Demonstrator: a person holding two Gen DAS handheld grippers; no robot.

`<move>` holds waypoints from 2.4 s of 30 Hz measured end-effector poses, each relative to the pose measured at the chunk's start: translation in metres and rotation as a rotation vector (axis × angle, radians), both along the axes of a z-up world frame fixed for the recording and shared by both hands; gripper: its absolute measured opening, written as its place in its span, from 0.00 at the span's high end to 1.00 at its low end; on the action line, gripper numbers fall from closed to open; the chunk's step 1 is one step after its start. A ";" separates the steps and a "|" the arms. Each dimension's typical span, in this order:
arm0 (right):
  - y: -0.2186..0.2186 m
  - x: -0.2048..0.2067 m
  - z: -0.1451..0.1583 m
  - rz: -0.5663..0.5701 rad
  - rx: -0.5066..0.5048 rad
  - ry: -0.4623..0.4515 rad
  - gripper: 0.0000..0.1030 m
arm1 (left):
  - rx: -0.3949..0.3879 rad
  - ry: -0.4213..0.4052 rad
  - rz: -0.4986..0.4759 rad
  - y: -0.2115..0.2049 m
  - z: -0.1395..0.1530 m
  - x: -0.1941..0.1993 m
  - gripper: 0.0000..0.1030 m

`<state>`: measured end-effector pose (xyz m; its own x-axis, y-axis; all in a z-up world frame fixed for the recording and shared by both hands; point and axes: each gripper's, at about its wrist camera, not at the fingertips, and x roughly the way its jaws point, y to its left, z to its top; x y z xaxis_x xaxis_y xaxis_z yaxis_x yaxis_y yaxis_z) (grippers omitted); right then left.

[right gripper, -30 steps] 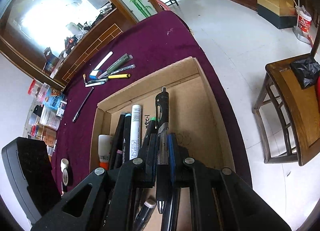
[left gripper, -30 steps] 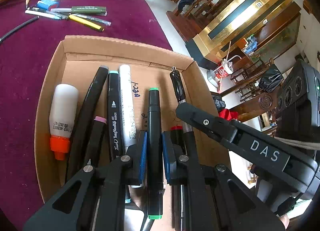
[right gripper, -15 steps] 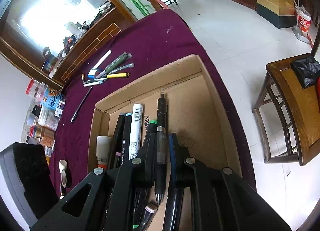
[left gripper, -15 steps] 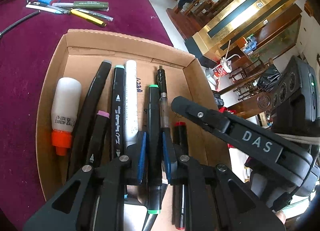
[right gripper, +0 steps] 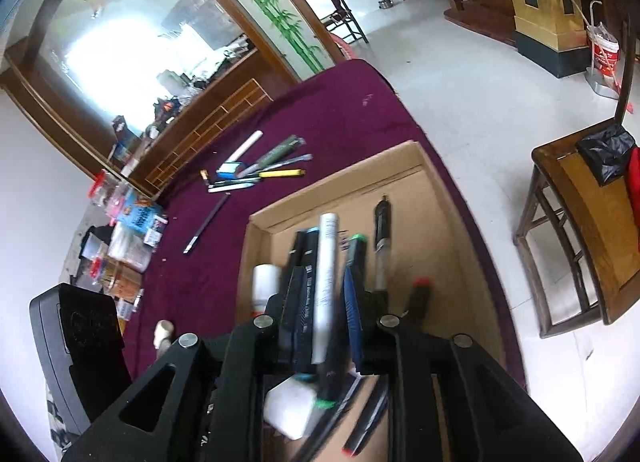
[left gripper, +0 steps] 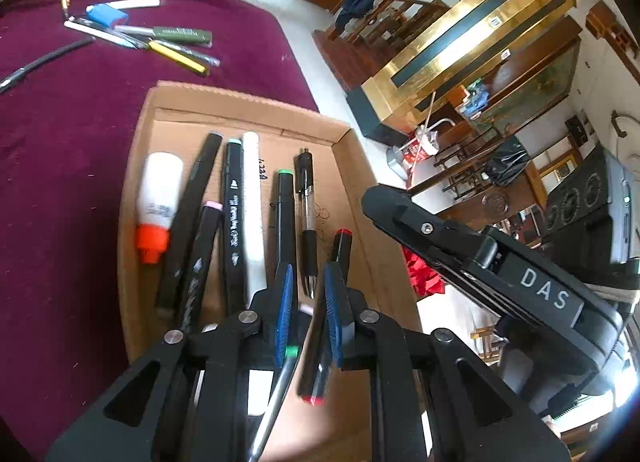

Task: Organize rigid objects
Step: 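Open both grippers inside the box, releasing the marker and black pen, then grasp the small black tube with the left gripper while the right moves to the white charger, then grasp the white charger with the right gripper while the left holds the black tube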

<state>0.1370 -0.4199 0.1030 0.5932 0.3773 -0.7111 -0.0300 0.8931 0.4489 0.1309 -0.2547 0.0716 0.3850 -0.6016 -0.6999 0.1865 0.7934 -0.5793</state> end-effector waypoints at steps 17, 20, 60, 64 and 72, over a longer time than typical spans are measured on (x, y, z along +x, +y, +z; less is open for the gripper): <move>0.175 -0.038 -0.036 0.299 -0.040 0.049 0.70 | 0.027 -0.074 0.096 0.191 0.004 -0.093 0.74; 0.213 -0.038 -0.057 0.364 -0.061 0.087 0.65 | 0.030 -0.070 0.114 0.236 -0.004 -0.103 0.58; 0.322 -0.096 -0.103 0.601 -0.339 0.092 0.46 | 0.392 -0.113 0.290 0.290 -0.063 -0.071 0.86; 0.328 -0.103 -0.105 0.583 -0.416 0.034 0.49 | 0.409 -0.124 0.288 0.287 -0.063 -0.073 0.86; 0.297 -0.090 -0.098 0.564 -0.282 0.018 0.58 | 0.390 -0.130 0.299 0.290 -0.063 -0.073 0.86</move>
<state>0.0468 -0.1224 0.0052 0.3445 0.4247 -0.8373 -0.5253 0.8263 0.2030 0.0579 0.0349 0.0085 0.5991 -0.1557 -0.7854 -0.0305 0.9757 -0.2168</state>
